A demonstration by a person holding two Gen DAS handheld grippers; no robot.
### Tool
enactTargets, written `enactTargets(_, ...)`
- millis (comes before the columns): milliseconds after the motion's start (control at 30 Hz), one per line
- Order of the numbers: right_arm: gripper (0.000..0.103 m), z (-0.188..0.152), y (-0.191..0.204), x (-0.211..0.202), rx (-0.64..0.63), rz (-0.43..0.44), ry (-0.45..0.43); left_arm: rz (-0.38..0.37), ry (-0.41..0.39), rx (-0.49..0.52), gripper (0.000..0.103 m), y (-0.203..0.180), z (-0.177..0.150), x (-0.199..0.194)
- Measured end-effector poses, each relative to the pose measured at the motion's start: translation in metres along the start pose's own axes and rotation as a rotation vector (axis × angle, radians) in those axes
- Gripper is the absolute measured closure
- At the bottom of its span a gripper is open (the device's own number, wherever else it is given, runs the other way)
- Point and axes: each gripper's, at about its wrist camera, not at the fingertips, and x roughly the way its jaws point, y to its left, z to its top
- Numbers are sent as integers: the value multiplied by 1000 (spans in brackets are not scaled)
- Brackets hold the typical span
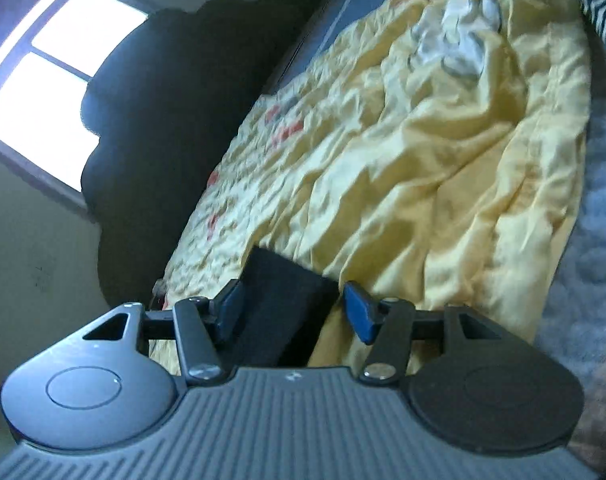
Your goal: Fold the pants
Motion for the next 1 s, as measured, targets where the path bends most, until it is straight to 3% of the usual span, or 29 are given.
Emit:
enactTargets(33, 42, 2, -1, 2, -8, 7, 9, -2, 9, 2, 17, -1, -1, 3)
enactTargets(167, 42, 7, -10, 16, 28, 34, 50, -15, 25, 3, 17, -6, 0, 11)
enactTargets(300, 41, 20, -13, 11, 31, 123, 2, -19, 23, 17, 17, -10, 0, 13)
enactTargets(367, 39, 25, -15, 17, 56, 98, 26, -20, 21, 18, 17, -11, 0, 12)
enactTargets(500, 41, 15, -11, 20, -22, 43, 67, -18, 29, 9, 17, -9, -1, 13)
enactTargets(733, 37, 5, -6, 16, -20, 143, 101, -30, 41, 3, 17, -11, -3, 16)
enactTargets(867, 37, 5, -12, 22, 93, 205, 108, -25, 47, 7, 17, -12, -4, 17)
enactTargets(967, 37, -3, -6, 8, 42, 108, 86, -28, 48, 0, 17, -10, -6, 16)
enactTargets(1000, 37, -7, -8, 4, 49, 120, 99, -27, 50, -3, 17, -9, -6, 17)
